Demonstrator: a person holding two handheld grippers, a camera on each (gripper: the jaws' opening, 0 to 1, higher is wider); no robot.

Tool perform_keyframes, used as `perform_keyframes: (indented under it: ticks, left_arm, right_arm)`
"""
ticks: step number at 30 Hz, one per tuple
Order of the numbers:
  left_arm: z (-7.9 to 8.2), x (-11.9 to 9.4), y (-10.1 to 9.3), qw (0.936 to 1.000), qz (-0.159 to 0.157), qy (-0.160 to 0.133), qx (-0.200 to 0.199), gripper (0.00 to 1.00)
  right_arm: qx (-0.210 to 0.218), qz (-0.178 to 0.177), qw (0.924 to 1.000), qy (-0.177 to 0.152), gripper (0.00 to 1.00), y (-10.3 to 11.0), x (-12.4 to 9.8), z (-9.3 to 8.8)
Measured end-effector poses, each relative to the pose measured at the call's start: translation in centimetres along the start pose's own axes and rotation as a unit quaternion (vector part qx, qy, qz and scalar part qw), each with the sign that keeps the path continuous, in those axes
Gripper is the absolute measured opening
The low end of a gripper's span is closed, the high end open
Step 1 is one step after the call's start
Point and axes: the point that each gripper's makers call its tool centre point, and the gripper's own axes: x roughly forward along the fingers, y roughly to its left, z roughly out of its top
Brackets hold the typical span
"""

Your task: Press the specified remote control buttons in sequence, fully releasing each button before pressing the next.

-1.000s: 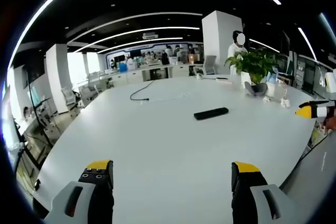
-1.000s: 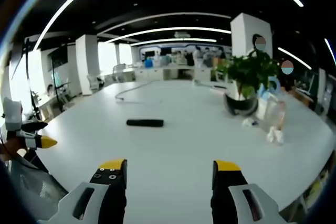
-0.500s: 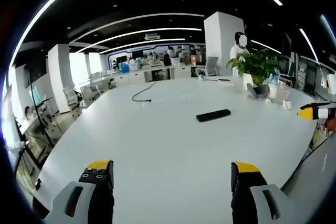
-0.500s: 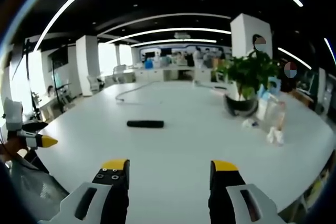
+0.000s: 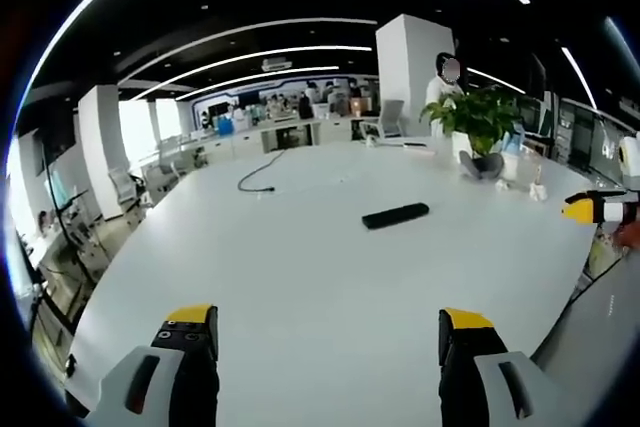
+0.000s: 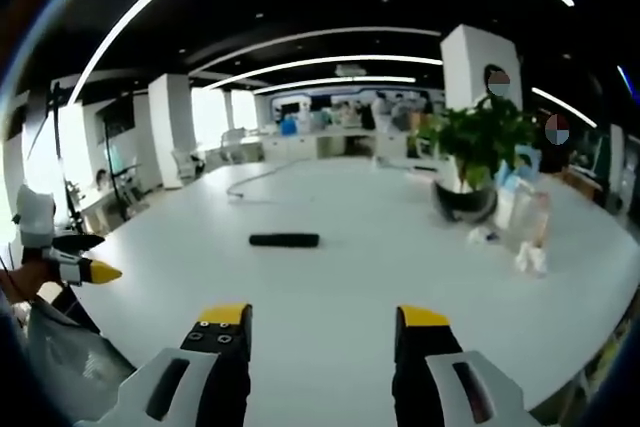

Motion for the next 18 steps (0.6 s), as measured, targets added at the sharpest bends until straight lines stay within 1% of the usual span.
perform_keyframes:
  ticks: [4,7,12,15,18]
  left_arm:
    - [0.9,0.9,-0.6,0.9999,-0.013,0.001,0.011,0.91]
    - [1.4,1.8,-1.0,0.9992,-0.025,0.007,0.029,0.90]
    - [2.1,3.3,-0.9,0.9976,-0.030,0.020,0.059,0.89]
    - [2.9,4.5,-0.8,0.9962,-0.032,0.021,0.078,0.88]
    - [3.7,5.4,-1.0,0.9951,-0.042,0.019,0.087,0.88]
  right_arm:
    - [0.001,-0.003,1.0000,0.000,0.54,-0.1,0.0,0.0]
    - [0.003,-0.005,1.0000,0.005,0.51,-0.3,0.0,-0.2]
    - [0.007,-0.003,1.0000,0.004,0.49,-0.3,-0.1,-0.2]
    - [0.005,-0.005,0.9999,0.008,0.48,-0.4,0.0,-0.3]
    - [0.003,-0.006,0.9999,0.009,0.47,-0.4,0.0,-0.3]
